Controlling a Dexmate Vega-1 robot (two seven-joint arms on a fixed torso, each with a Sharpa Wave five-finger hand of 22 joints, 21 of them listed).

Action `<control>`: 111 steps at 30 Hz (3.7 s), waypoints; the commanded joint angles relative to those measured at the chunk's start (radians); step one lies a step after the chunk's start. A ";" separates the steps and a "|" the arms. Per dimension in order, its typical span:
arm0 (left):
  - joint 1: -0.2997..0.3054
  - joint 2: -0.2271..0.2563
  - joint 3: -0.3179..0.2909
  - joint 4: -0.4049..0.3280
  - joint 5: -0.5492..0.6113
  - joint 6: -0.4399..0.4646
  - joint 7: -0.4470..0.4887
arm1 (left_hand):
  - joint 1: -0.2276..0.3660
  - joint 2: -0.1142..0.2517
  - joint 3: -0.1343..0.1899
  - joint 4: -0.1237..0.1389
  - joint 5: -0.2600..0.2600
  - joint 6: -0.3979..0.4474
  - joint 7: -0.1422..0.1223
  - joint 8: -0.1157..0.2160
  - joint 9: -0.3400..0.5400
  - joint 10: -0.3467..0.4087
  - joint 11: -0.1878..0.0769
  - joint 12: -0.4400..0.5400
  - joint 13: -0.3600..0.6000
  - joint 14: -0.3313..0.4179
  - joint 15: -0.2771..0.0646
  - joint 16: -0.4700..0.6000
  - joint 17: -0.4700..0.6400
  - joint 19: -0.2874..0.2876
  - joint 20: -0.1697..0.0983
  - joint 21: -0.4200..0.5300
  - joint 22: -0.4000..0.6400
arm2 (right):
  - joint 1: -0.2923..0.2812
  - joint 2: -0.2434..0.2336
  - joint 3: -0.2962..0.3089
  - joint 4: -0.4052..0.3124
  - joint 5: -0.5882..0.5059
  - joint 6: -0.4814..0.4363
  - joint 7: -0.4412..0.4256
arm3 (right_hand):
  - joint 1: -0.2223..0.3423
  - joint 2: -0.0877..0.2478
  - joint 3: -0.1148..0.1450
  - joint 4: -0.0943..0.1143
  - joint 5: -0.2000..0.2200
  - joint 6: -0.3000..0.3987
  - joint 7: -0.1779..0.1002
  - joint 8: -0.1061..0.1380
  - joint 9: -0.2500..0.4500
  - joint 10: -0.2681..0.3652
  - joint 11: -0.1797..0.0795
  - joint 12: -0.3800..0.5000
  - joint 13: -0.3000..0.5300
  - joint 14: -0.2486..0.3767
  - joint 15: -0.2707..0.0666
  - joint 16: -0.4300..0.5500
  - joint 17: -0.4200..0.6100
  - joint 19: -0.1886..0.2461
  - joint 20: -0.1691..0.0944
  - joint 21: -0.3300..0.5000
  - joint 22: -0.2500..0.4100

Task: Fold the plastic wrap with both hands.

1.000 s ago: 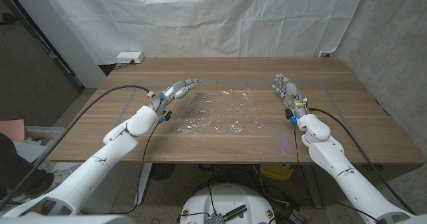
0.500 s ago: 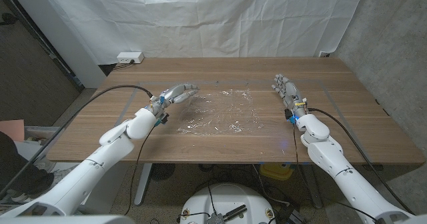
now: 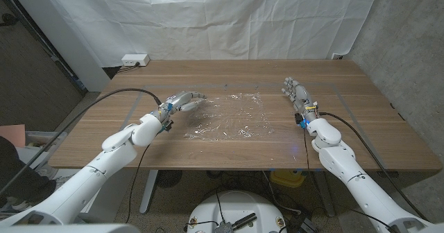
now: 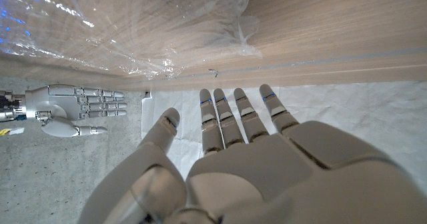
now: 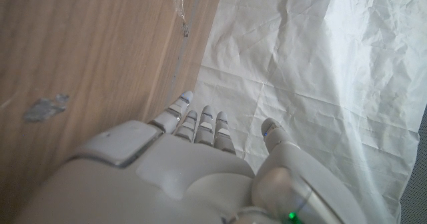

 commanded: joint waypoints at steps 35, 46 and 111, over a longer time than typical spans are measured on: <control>-0.048 0.024 0.094 0.012 0.042 0.108 -0.121 | -0.076 -0.026 -0.049 0.020 0.005 -0.108 -0.017 -0.013 0.000 -0.092 -0.008 -0.045 -0.002 -0.100 -0.029 -0.018 0.000 -0.037 -0.029 -0.026 0.001 | -0.106 -0.112 -0.012 -0.373 -0.035 -0.440 -0.157 | 0.046 0.017 0.018 -0.022 -0.008 0.040 0.012 0.007 0.002 0.051 0.002 0.010 0.004 0.057 0.012 0.017 0.005 0.065 0.012 0.020 0.003; -0.062 0.019 0.104 0.037 0.043 0.091 -0.103 | -0.085 -0.025 -0.053 0.025 0.007 -0.117 -0.020 -0.014 -0.001 -0.093 -0.008 -0.045 -0.002 -0.104 -0.034 -0.018 -0.001 -0.038 -0.029 -0.028 0.000 | -0.082 -0.176 -0.007 -0.482 0.039 -0.648 -0.099 | 0.064 0.016 0.024 -0.023 -0.019 0.091 0.034 0.014 0.004 0.110 0.023 0.023 0.005 0.116 0.044 0.032 0.011 0.131 0.049 0.034 0.004; -0.148 -0.006 0.149 0.176 0.011 0.009 -0.078 | -0.112 -0.022 -0.063 0.036 0.013 -0.122 -0.011 -0.008 -0.001 -0.097 -0.007 -0.044 -0.002 -0.105 -0.037 -0.015 -0.004 -0.036 -0.035 -0.038 0.000 | 0.093 -0.219 -0.157 -0.498 0.048 -0.995 -0.017 | 0.031 -0.002 -0.013 0.021 -0.026 0.239 0.118 0.015 0.010 0.253 0.111 0.060 0.011 0.219 0.119 0.037 0.031 0.261 0.114 0.043 0.006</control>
